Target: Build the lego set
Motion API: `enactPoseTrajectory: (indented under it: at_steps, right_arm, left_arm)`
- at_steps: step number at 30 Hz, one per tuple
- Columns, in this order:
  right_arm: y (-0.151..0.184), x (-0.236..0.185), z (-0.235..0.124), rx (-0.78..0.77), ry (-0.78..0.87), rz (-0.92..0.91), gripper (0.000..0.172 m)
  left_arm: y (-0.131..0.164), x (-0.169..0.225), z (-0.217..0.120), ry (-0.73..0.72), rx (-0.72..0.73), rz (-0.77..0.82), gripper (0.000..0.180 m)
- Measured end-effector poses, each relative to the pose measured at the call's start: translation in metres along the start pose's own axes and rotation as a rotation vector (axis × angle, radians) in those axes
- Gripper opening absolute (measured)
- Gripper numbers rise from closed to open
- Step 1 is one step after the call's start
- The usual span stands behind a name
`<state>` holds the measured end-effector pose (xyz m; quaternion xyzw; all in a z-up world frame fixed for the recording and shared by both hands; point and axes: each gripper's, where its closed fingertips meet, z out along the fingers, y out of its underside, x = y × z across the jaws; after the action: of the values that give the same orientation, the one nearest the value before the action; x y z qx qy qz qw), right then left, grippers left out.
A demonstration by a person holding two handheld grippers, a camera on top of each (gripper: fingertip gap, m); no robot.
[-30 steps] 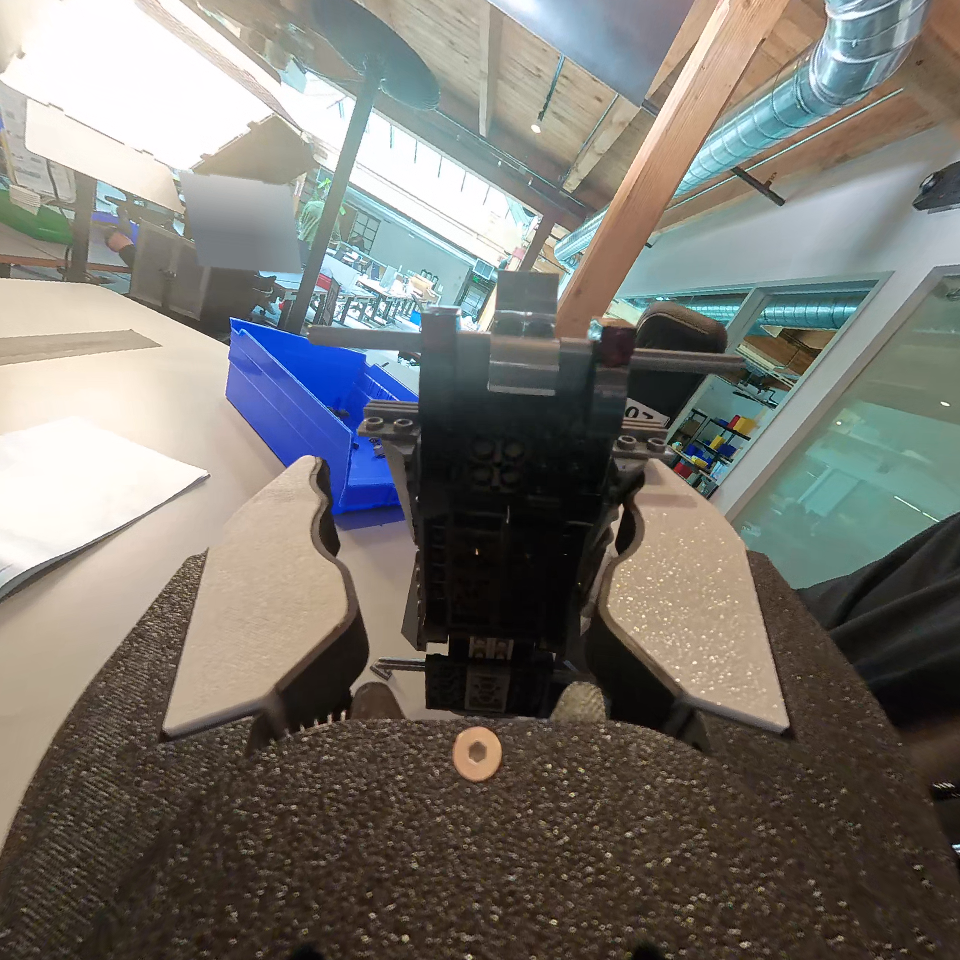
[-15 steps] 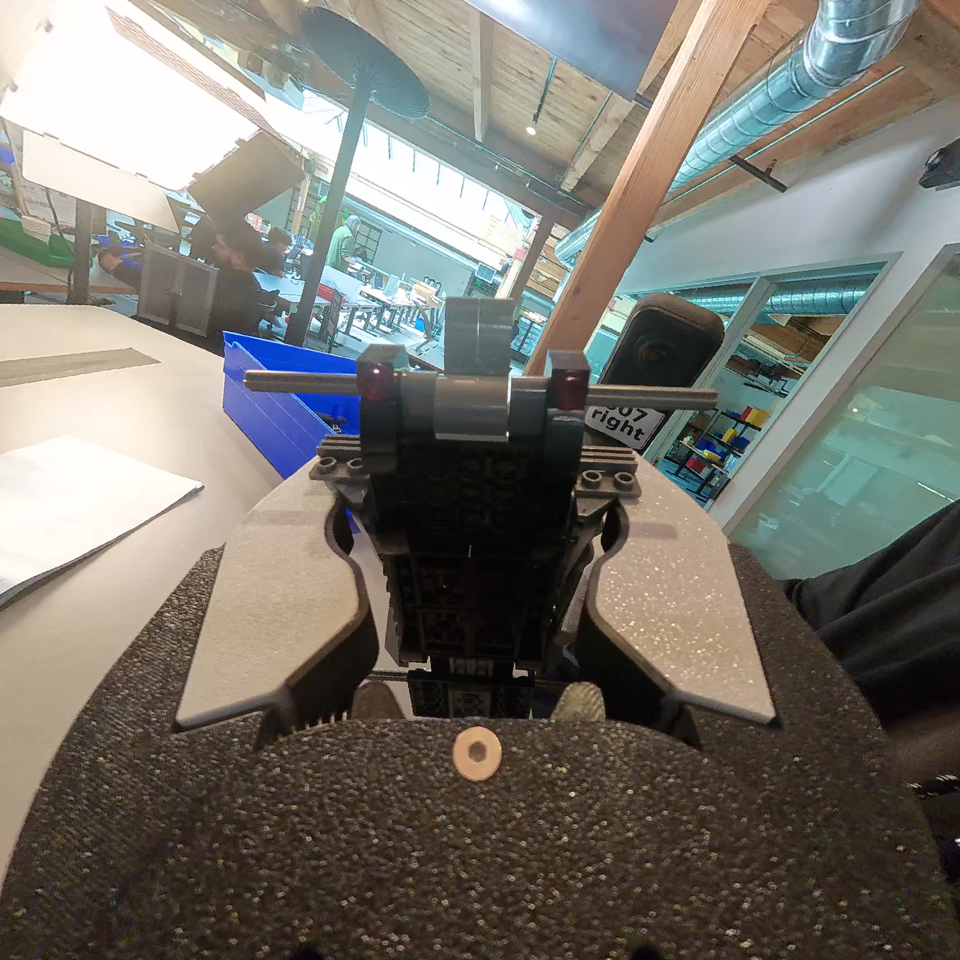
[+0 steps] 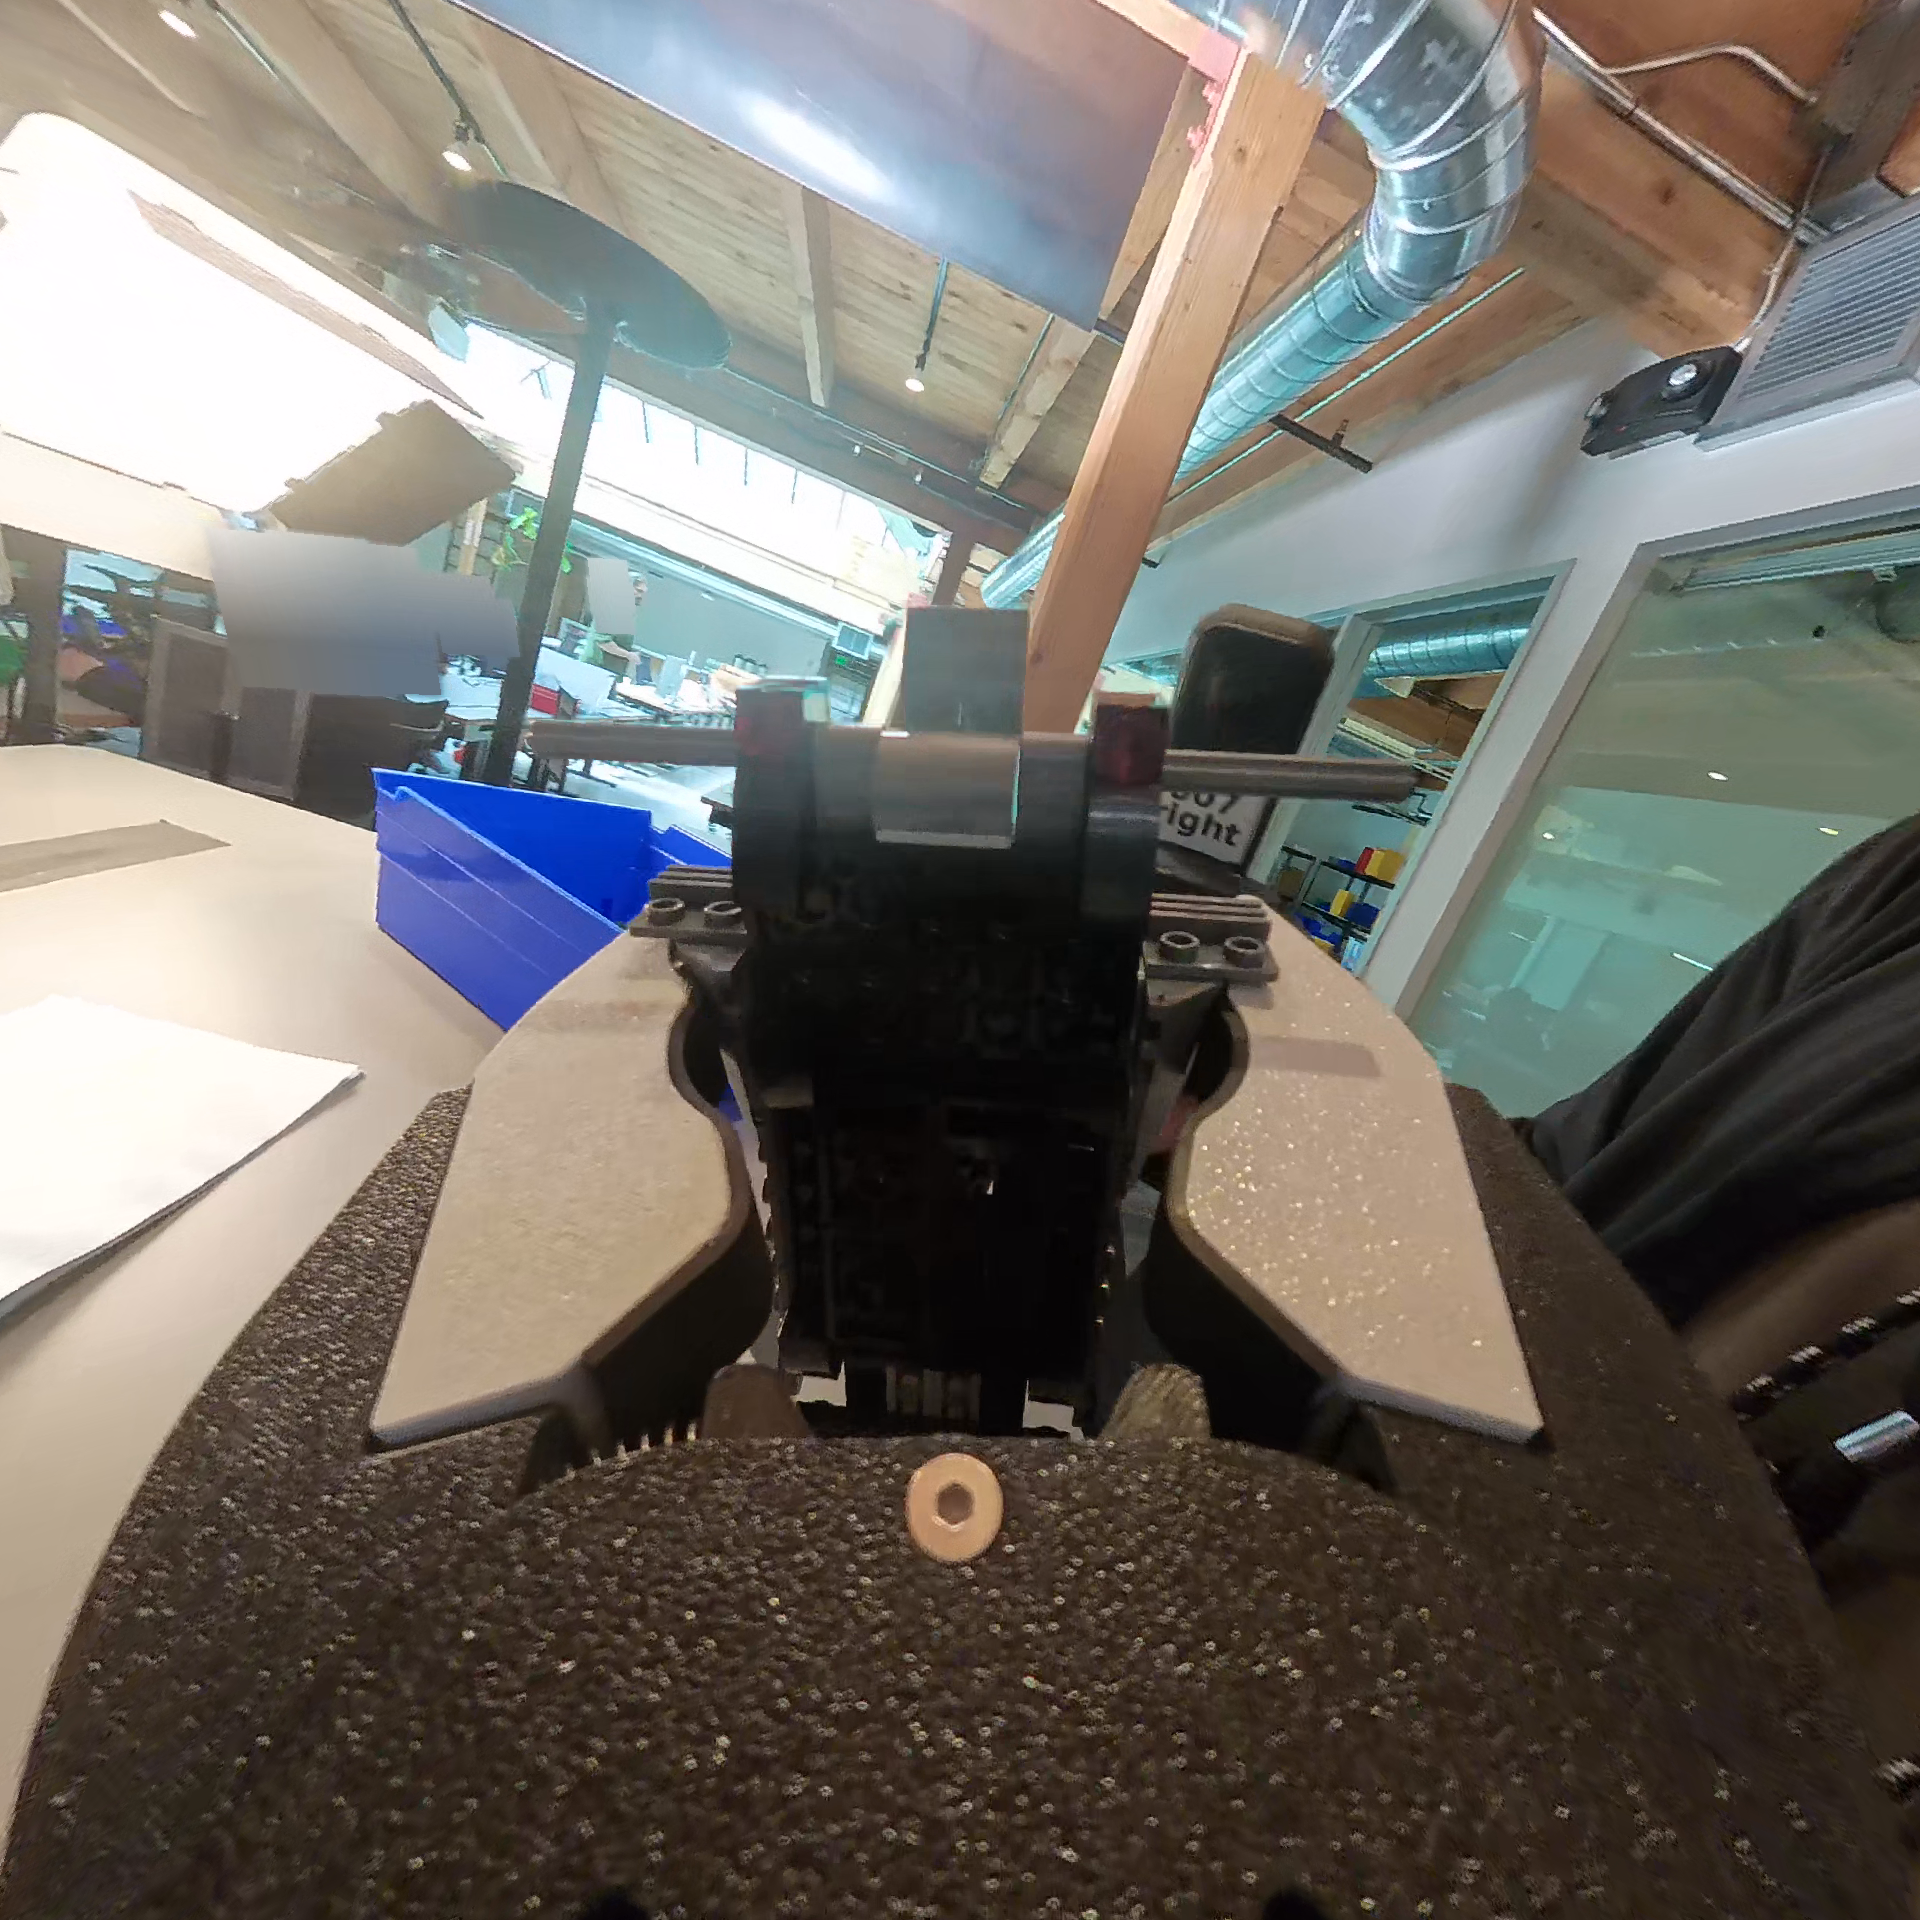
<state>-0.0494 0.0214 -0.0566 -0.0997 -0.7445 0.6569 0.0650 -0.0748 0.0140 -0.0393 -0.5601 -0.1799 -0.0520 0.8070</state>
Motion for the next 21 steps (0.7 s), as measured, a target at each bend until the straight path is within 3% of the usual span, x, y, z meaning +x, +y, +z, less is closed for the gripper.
enactPoseTrajectory:
  at_steps: [4,8,21]
  right_arm:
    - [-0.026,0.009,0.0,0.079,0.03,0.093,0.02]
    - [-0.042,0.003,0.008,0.093,0.031,0.114,0.003]
    - [-0.035,-0.007,0.015,0.039,0.006,0.132,0.0]
  left_arm:
    - [0.003,0.012,0.0,0.111,0.014,-0.006,0.09]
    - [0.006,0.026,0.001,0.181,0.005,0.021,0.091]
    - [0.018,0.039,0.01,0.197,-0.107,0.071,0.09]
